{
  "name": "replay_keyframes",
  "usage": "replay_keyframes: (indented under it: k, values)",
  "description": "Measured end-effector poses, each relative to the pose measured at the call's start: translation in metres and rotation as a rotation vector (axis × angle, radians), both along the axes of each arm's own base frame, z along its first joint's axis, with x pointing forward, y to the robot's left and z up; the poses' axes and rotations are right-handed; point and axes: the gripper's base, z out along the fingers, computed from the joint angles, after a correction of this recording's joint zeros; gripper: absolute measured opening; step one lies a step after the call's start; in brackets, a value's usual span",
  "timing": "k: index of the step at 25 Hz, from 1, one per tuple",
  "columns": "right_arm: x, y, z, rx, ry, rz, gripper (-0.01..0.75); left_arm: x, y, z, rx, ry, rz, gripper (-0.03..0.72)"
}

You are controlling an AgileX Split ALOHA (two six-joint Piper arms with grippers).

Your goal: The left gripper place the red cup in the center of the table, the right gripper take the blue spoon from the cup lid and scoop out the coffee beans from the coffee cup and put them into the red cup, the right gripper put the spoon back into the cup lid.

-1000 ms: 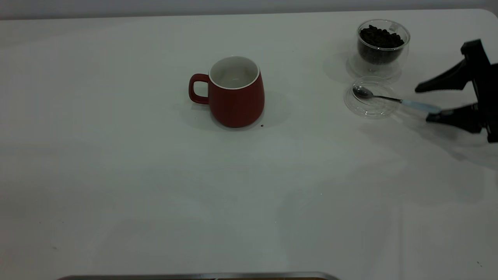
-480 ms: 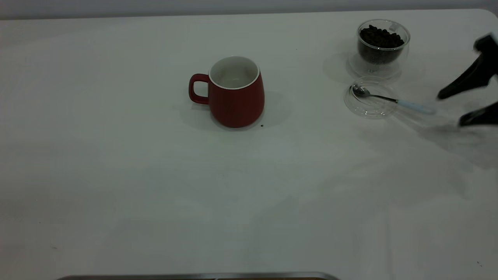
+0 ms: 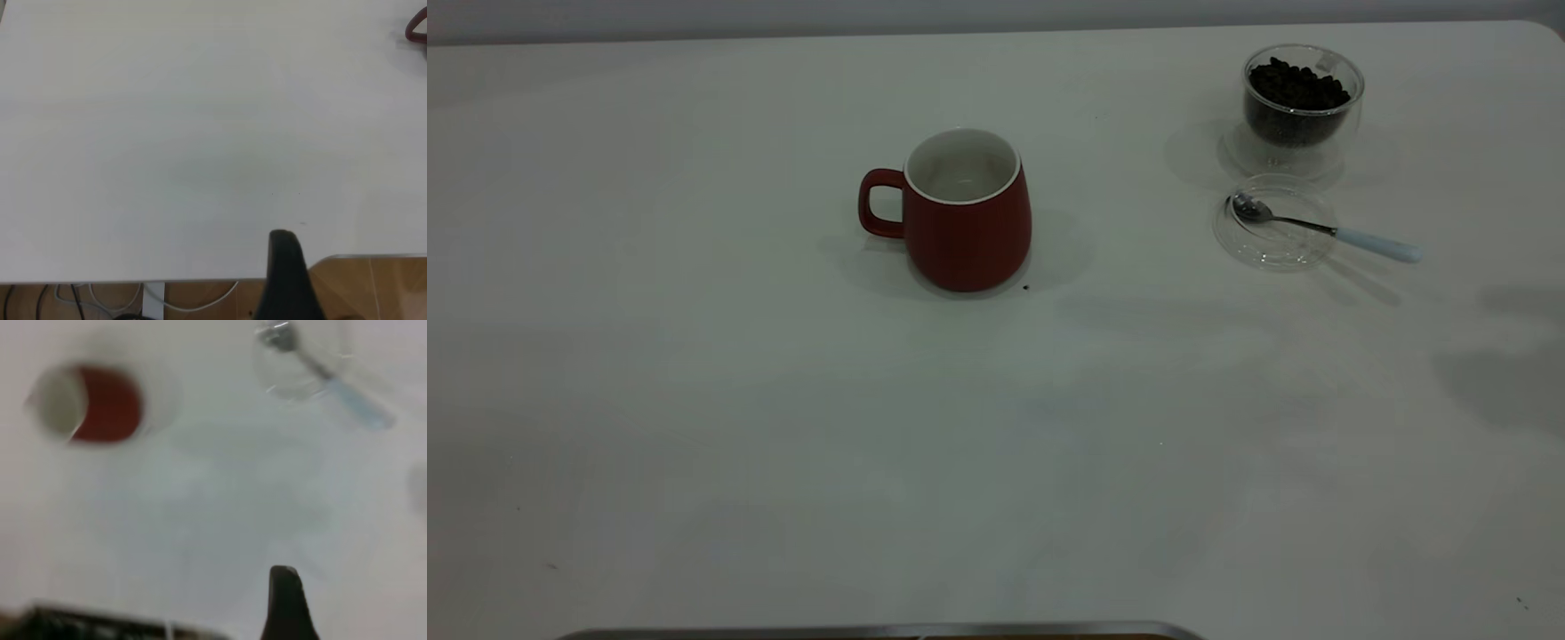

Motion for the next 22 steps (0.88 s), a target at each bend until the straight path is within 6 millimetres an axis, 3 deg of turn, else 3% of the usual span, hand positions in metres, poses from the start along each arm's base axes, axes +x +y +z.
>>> replay_keyframes:
  k: [4, 7, 17, 22]
  values:
    - [-0.034, 0.013, 0.040, -0.017, -0.086, 0.146, 0.558, 0.000, 0.000, 0.000, -0.001, 0.000, 0.001, 0.587]
    - [-0.053, 0.020, 0.057, -0.024, -0.122, 0.193, 0.558, 0.000, 0.000, 0.000, -0.001, 0.000, 0.001, 0.587]
    - [-0.103, 0.028, 0.091, -0.126, -0.192, 0.136, 0.558, 0.000, 0.000, 0.000, -0.001, 0.000, 0.001, 0.587]
    - [-0.150, 0.039, 0.096, -0.213, -0.281, 0.140, 0.558, 0.000, 0.000, 0.000, 0.000, 0.000, 0.000, 0.587]
